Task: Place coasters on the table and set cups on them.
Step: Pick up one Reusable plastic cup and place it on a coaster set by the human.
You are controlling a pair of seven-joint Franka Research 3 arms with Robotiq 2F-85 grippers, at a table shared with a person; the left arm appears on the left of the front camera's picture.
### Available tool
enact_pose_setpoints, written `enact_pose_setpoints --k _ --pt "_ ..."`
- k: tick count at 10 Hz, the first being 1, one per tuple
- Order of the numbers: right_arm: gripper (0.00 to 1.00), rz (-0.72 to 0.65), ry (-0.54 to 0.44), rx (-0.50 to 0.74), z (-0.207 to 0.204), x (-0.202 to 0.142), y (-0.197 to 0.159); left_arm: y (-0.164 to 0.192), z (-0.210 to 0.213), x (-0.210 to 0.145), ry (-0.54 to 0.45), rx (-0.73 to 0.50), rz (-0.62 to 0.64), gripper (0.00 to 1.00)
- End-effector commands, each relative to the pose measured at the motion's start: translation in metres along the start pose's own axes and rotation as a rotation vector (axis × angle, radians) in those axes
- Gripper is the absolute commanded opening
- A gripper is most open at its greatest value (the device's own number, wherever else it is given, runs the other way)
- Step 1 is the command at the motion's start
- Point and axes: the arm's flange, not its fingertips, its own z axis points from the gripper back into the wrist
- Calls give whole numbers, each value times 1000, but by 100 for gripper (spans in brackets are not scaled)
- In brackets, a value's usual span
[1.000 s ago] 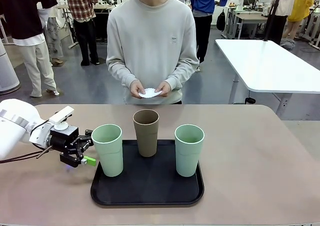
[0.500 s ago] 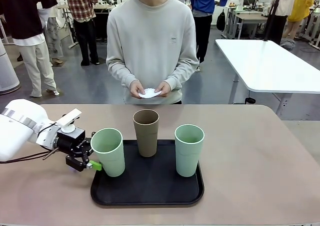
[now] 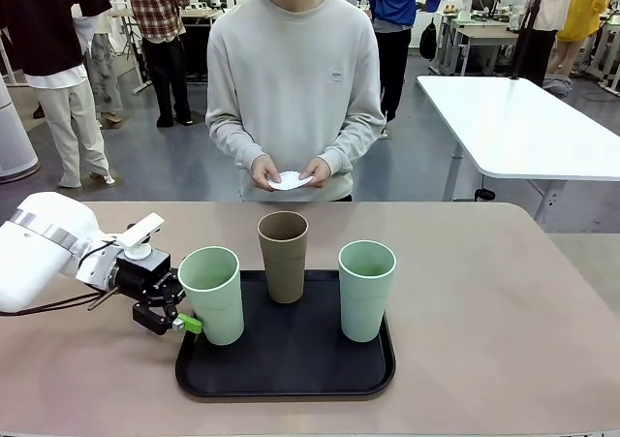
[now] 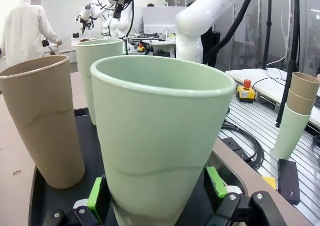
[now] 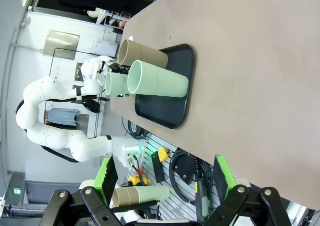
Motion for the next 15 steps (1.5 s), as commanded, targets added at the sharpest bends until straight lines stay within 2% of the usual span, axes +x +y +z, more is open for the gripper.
enact_pose_setpoints --k 1,10,11,12,13,14,15 --pt "100 0 0 6 0 0 -1 0 -5 0 8 -6 -45 100" --pt "100 0 0 6 0 0 -1 15 -42 -3 -5 -27 -97 100" --pt "100 0 0 6 0 0 -1 15 -43 -4 -20 -42 -101 41" --pt "100 0 0 6 0 0 -1 15 -40 -3 -40 -34 -107 41" --pt "100 0 0 6 0 0 -1 14 -40 -2 -39 -38 -112 0" --pt "100 0 0 6 0 0 -1 12 -40 -1 -34 -43 -108 36" --pt "100 0 0 6 0 0 -1 9 -39 3 -15 -31 -88 0"
